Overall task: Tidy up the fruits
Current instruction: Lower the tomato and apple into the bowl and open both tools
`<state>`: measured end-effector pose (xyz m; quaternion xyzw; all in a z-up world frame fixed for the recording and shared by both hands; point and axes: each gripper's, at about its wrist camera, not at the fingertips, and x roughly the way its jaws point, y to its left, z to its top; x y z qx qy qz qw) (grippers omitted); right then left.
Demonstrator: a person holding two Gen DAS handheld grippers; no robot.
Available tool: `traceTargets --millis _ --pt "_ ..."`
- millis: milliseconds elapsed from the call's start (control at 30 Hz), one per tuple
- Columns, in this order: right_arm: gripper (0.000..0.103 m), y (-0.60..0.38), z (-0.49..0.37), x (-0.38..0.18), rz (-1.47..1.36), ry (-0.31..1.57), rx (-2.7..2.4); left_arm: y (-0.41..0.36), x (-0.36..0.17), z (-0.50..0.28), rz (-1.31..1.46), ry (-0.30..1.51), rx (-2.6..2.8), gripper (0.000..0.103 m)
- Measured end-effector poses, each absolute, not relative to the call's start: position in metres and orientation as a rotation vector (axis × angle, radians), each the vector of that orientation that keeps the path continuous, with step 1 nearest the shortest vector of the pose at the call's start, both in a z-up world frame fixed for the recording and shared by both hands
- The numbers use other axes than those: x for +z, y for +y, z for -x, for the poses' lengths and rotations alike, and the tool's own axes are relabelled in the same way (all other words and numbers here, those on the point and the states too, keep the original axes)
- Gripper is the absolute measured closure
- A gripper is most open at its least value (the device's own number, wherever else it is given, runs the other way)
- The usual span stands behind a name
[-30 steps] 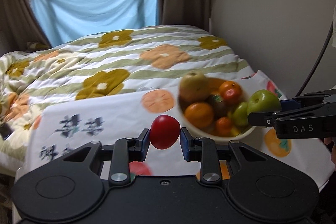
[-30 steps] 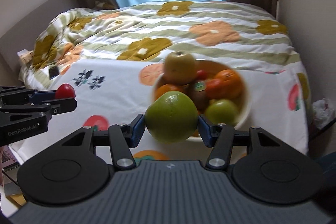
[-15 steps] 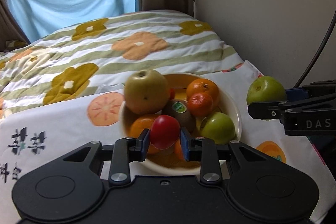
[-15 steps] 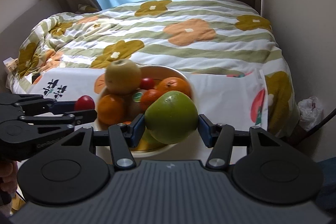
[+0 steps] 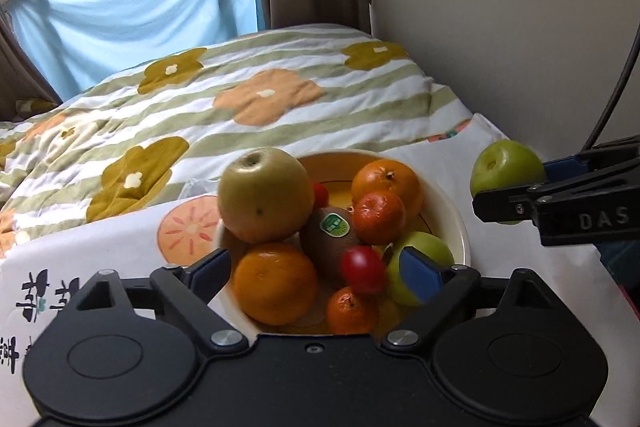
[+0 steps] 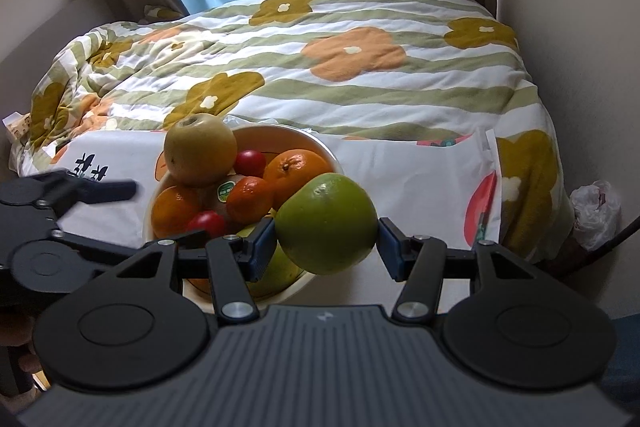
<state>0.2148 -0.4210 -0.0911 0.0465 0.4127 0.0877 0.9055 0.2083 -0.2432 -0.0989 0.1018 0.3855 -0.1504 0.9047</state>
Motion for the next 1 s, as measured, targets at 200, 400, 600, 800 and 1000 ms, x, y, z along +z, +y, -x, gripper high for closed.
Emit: traceTargets --millis 200,400,600,800,1000 --pt "0.034 -0.422 -0.223 -0.097 -0.098 0.86 0.183 -0.224 -0.093 -0.203 -0.172 0.812 -0.268 0.009" --pt "0.034 -0.415 -0.232 -0.105 -0.102 0.862 0.202 -0.208 -0.089 -0.194 -0.152 0.811 -0.234 0.009" --pt "0.033 -0.41 -0.243 -0.116 -0.103 0.866 0.22 -0.2 -0.093 -0.191 -0.155 0.824 -0.205 0.009" --pt "0.017 -0.411 -0.24 -0.116 -0.104 0.834 0.243 -0.196 -0.097 -0.189 -0.155 0.834 -0.194 0.009" --pt "0.012 -0.418 -0.239 -0.116 -0.12 0.841 0.229 -0.196 -0.096 -0.188 -0.149 0.834 -0.179 0.009"
